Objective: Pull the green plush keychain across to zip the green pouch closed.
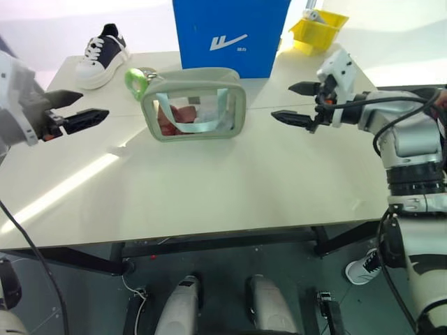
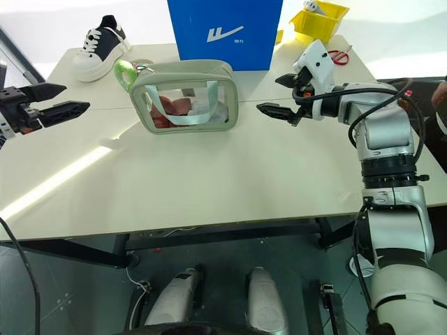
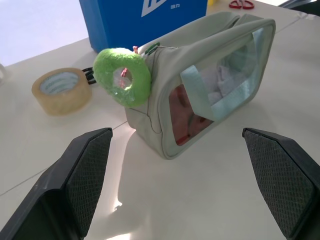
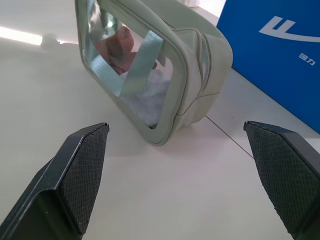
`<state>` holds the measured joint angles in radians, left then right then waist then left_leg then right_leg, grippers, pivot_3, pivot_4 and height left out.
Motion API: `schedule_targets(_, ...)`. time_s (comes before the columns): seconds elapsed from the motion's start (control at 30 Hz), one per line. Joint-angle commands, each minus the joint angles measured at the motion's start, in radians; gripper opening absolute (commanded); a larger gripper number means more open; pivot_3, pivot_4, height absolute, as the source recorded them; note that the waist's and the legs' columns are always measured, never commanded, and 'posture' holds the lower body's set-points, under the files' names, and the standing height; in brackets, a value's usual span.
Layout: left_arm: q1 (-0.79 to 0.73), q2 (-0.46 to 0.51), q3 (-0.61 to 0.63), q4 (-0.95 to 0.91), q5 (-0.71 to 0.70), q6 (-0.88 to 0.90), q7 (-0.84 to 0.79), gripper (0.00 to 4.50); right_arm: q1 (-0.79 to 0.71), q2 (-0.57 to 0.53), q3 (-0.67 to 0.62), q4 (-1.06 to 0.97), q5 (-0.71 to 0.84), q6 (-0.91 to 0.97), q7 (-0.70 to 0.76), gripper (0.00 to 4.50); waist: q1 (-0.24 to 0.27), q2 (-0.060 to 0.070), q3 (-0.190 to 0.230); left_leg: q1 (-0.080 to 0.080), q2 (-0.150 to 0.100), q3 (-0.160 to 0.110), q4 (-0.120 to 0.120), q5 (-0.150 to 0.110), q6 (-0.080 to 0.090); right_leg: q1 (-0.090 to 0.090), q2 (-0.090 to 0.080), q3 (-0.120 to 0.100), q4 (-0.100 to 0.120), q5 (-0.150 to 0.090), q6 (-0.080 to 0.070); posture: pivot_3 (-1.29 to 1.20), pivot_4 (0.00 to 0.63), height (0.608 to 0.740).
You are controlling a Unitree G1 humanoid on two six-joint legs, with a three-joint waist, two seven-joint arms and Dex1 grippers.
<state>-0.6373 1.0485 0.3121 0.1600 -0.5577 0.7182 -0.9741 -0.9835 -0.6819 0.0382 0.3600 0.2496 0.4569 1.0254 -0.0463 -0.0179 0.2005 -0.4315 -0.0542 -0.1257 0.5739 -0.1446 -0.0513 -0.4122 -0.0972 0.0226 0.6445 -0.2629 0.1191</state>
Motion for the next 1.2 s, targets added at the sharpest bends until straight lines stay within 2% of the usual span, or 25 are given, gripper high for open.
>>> schedule_targets(0.03,-0.007,0.007,0.004,-0.122,-0.043,0.025,-0.021,4.45,-0.083,0.039,0.015,0.031,-0.024,-0.050,-0.008,4.50,-0.001,0.000,0.000,0.000,0.000,0.000,0.000,0.000,0.000,0.000,0.000,0.000,0.000,0.000,0.000,0.00,0.150,0.740)
schedule_targets(0.23,-0.032,-0.054,-0.065,-0.305,-0.110,0.092,-0.011,4.45,-0.210,0.183,0.082,0.274,-0.128,-0.185,-0.066,4.50,-0.001,0.000,0.000,0.000,0.000,0.000,0.000,0.000,0.000,0.000,0.000,0.000,0.001,0.001,0.001,0.00,0.150,0.740)
schedule_targets(0.37,-0.045,-0.075,-0.088,-0.363,-0.125,0.101,-0.005,4.45,-0.320,0.289,0.097,0.528,-0.187,-0.295,-0.129,4.50,-0.004,0.000,0.000,0.000,0.000,0.000,0.000,0.000,0.000,0.000,0.001,0.000,0.002,0.001,0.001,0.00,0.150,0.740)
schedule_targets(0.53,-0.025,-0.091,-0.090,-0.372,-0.114,0.096,0.021,4.45,-0.395,0.355,0.077,0.726,-0.221,-0.387,-0.196,4.50,-0.004,0.000,0.000,0.000,0.000,0.000,0.000,0.000,0.000,0.000,0.001,0.000,0.002,0.001,0.001,0.00,0.150,0.740)
schedule_targets(0.67,0.017,-0.085,-0.062,-0.408,-0.128,0.111,0.042,4.45,-0.428,0.371,0.060,0.788,-0.224,-0.423,-0.188,4.50,-0.007,0.000,0.000,0.000,0.000,-0.001,0.000,0.000,0.000,0.000,0.001,0.000,0.003,0.001,0.001,0.00,0.150,0.740)
schedule_targets(0.77,0.036,-0.090,-0.061,-0.416,-0.124,0.104,0.056,4.50,-0.437,0.386,0.045,0.815,-0.223,-0.436,-0.183,3.68,-0.013,0.000,0.000,0.000,0.000,-0.001,0.000,0.000,0.000,0.000,0.002,0.000,0.003,0.001,0.001,0.00,0.150,0.740)
schedule_targets(1.0,0.042,-0.077,-0.055,-0.407,-0.120,0.097,0.067,4.50,-0.429,0.382,0.041,0.780,-0.235,-0.448,-0.116,0.02,-0.029,0.000,0.000,0.001,0.000,-0.001,0.000,0.000,0.000,-0.001,0.003,0.000,0.004,0.001,0.001,0.00,0.150,0.740)
schedule_targets(1.1,0.049,-0.067,-0.052,-0.400,-0.112,0.089,0.062,4.50,-0.376,0.369,0.050,0.666,-0.202,-0.431,0.037,0.02,-0.028,0.000,0.000,0.001,0.001,-0.002,-0.001,0.000,0.000,-0.001,0.003,0.000,0.005,0.001,0.001,0.00,0.150,0.740)
schedule_targets(1.2,0.051,-0.053,-0.041,-0.390,-0.112,0.088,0.056,4.50,-0.267,0.319,0.075,0.453,-0.147,-0.367,0.258,0.02,-0.024,0.000,0.000,0.001,0.001,-0.002,0.000,0.000,0.000,0.000,0.003,0.000,0.005,0.001,0.001,0.00,0.150,0.740)
